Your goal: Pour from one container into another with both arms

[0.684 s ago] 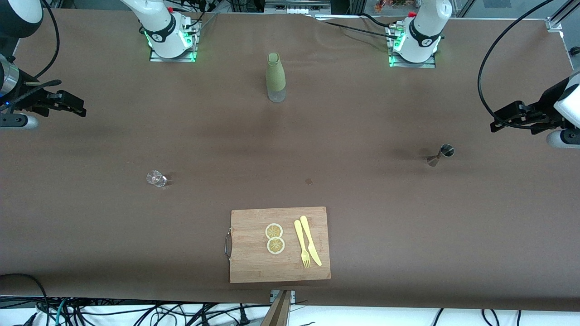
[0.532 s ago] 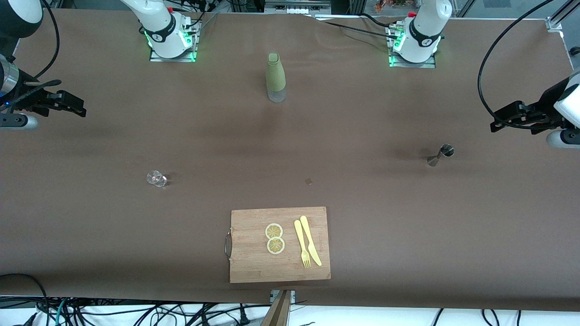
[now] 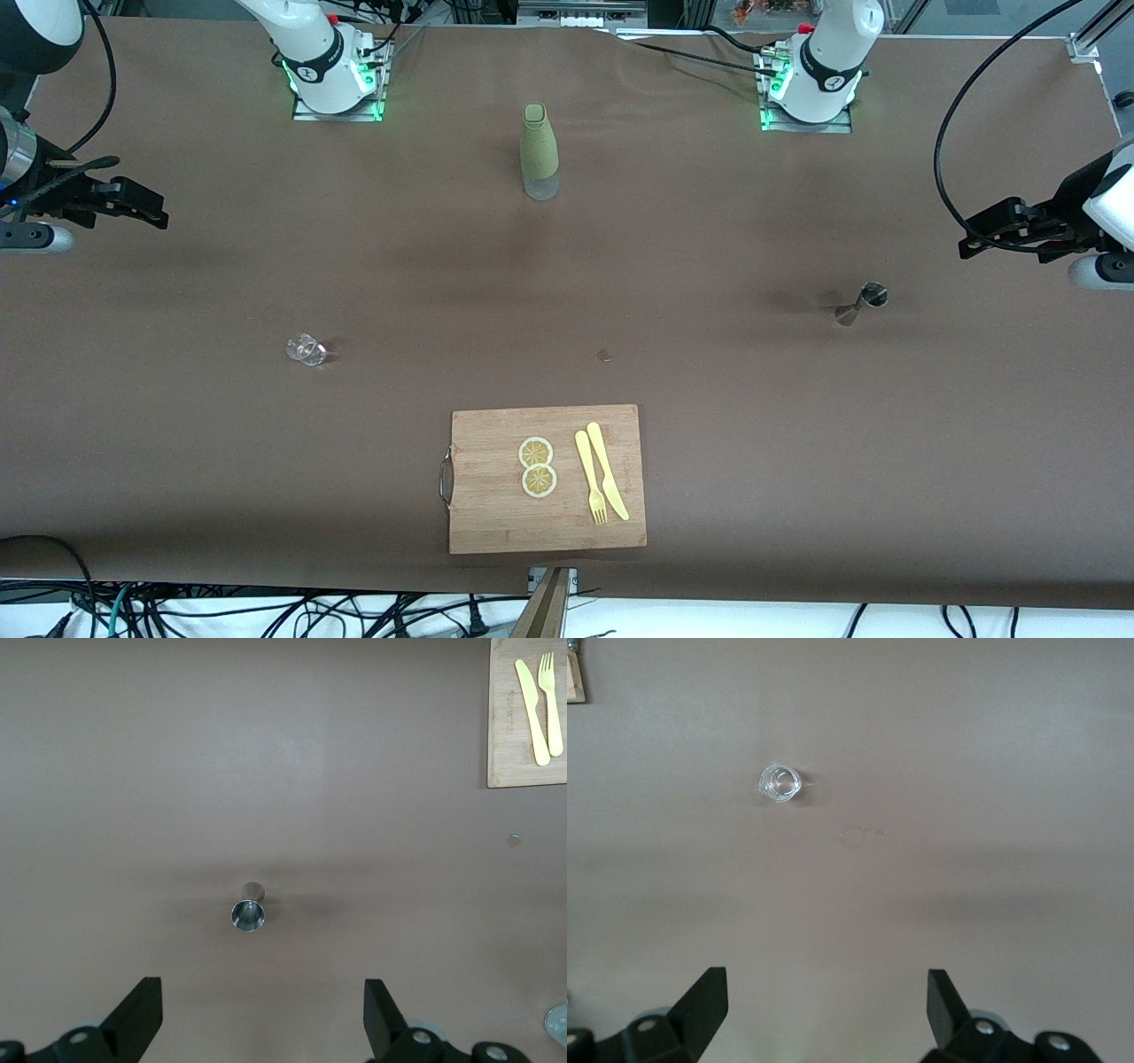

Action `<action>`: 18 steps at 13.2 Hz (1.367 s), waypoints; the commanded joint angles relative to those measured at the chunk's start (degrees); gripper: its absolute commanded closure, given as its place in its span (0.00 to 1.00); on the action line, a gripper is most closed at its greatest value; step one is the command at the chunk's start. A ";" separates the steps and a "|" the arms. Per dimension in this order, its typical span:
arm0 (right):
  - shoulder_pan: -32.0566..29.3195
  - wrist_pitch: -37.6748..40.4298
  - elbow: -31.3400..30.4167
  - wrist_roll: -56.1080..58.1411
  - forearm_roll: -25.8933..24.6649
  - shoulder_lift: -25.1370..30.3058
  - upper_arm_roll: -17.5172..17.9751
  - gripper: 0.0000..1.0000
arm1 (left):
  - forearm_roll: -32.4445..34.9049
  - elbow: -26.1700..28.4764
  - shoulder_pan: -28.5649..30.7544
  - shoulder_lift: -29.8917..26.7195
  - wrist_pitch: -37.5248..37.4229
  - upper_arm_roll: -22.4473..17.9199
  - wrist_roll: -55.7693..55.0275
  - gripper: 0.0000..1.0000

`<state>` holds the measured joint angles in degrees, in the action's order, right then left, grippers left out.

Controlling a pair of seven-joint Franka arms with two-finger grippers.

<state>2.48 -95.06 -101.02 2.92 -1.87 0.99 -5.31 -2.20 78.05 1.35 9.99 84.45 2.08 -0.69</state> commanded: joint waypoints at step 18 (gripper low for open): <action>-0.11 1.46 0.91 -0.11 -0.15 -0.28 -0.14 0.00 | -5.80 4.30 1.64 -0.58 -0.61 -12.01 27.29 0.00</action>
<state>2.45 -94.53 -101.02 2.92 -1.87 0.97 -5.38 -6.79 80.78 2.99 10.10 84.06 -8.98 20.04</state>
